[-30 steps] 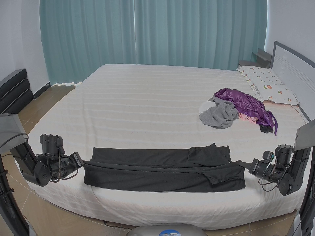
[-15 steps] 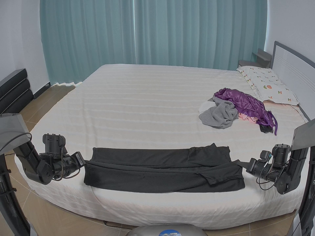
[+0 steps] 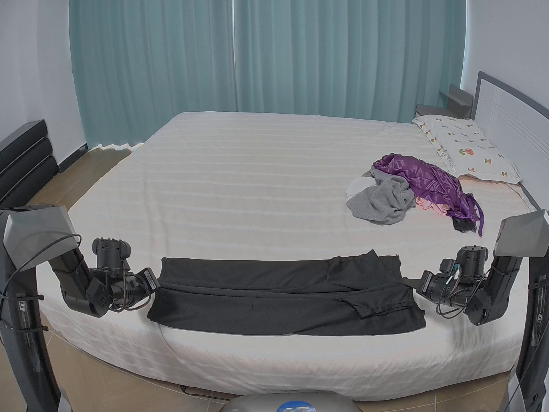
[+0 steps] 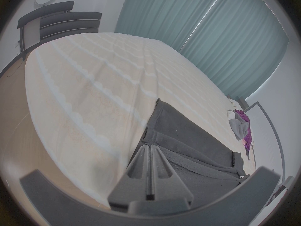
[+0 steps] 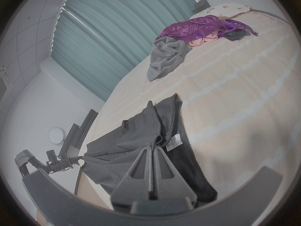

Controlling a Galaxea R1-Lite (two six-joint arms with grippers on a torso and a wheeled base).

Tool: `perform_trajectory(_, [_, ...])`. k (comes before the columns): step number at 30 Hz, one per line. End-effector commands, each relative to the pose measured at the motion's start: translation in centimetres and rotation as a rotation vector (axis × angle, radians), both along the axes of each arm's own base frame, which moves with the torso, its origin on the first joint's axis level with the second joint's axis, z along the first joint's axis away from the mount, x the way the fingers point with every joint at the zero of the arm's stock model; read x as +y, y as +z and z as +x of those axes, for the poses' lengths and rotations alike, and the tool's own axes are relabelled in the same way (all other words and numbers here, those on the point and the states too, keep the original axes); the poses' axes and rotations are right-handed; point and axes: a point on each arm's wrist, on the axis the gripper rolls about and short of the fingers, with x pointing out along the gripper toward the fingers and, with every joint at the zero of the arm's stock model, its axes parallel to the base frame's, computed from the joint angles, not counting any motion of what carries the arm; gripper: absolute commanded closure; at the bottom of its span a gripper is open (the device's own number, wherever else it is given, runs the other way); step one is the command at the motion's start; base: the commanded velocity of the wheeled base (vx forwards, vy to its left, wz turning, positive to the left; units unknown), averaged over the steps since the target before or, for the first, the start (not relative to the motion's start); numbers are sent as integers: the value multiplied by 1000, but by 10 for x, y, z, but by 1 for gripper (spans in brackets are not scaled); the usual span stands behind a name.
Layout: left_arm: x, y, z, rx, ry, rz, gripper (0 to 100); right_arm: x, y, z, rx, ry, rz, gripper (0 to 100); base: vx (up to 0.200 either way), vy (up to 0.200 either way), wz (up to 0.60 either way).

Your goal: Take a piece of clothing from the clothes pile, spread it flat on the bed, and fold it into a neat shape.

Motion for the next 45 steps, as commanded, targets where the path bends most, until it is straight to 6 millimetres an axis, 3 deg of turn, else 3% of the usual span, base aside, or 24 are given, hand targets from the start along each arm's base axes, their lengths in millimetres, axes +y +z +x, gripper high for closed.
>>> perform_trajectory(1, [0, -20, 5, 39, 3, 4, 100, 1, -18, 5, 34, 1, 0, 100, 0, 0, 0])
perform_trajectory(13, [-1, -19, 8, 32, 19, 27, 100, 6, -27, 9, 42, -1, -13, 100, 0, 0, 0])
perform_trajectory(14, [-1, -20, 9, 32, 20, 28, 0, 6, -27, 10, 40, -3, -13, 100, 0, 0, 0])
perform_trajectory(15, [-1, -20, 9, 32, 20, 28, 0, 6, -27, 11, 39, -2, -14, 100, 0, 0, 0])
perform_trajectory(16, [-1, -20, 8, 33, 20, 28, 0, 6, -27, 11, 38, -3, -13, 0, 0, 0, 0])
perform_trajectory(26, [2, -21, 9, 35, 50, 4, 0, 4, -20, 15, 26, -35, 37, 0, 0, 0, 0])
perform_trajectory(37, [21, 13, 12, -66, 169, -134, 0, -7, 3, 18, 16, -179, 246, 0, 0, 0, 0])
perform_trajectory(45, [20, 16, 13, -93, 199, -178, 0, -5, 3, 17, 21, -184, 261, 0, 125, 0, 0])
